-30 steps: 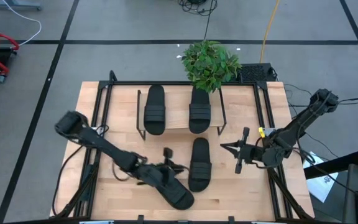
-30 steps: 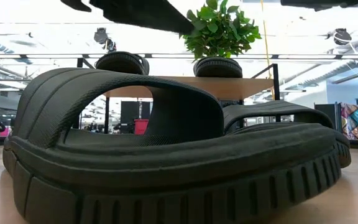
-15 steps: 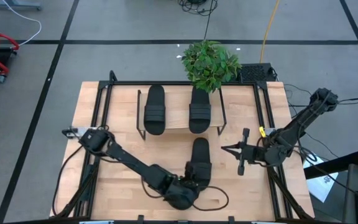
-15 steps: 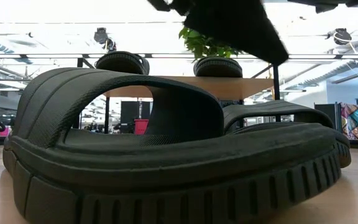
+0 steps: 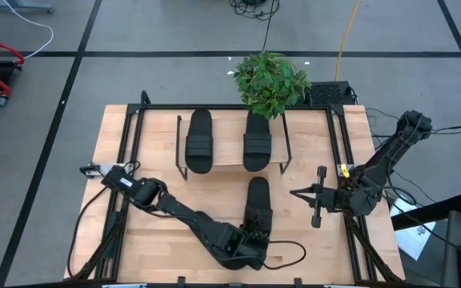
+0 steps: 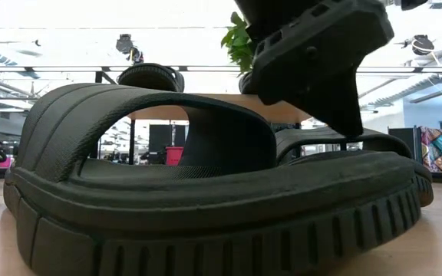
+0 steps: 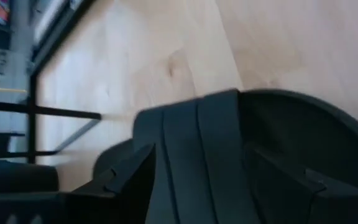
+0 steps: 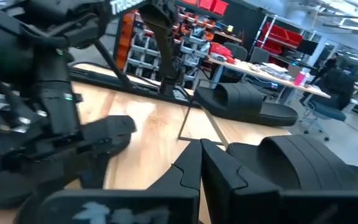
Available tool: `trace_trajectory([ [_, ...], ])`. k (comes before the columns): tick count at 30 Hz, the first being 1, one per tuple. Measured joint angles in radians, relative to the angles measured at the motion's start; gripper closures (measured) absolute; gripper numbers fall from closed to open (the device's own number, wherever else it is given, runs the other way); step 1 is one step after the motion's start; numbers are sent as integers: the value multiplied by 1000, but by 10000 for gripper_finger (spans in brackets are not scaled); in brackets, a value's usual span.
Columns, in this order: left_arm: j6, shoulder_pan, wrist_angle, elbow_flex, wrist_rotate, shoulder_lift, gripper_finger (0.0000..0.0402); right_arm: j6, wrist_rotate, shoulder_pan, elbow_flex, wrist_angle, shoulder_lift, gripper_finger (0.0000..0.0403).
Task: Pick and place slides into the shelf
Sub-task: Put the black slide under the shelf
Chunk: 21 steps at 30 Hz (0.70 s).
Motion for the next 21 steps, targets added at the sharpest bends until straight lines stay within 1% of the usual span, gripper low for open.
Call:
trace_trajectory([
  [3,-27,1,-38,12,26,3,155,-3,0,17,0,0,0,403],
  [5,-26,-2,-37,12,28,3,155,-9,0,21,0,0,0,403],
  [8,-35,-2,-39,12,56,3,155,-13,0,21,0,5,0,403],
  [16,-85,8,-54,13,64,38,155,-11,1,21,0,7,0,403],
  [18,-74,10,-52,16,50,51,155,-7,1,21,0,7,0,403],
  [21,-46,16,-50,16,-13,66,156,-6,0,21,0,7,0,403],
])
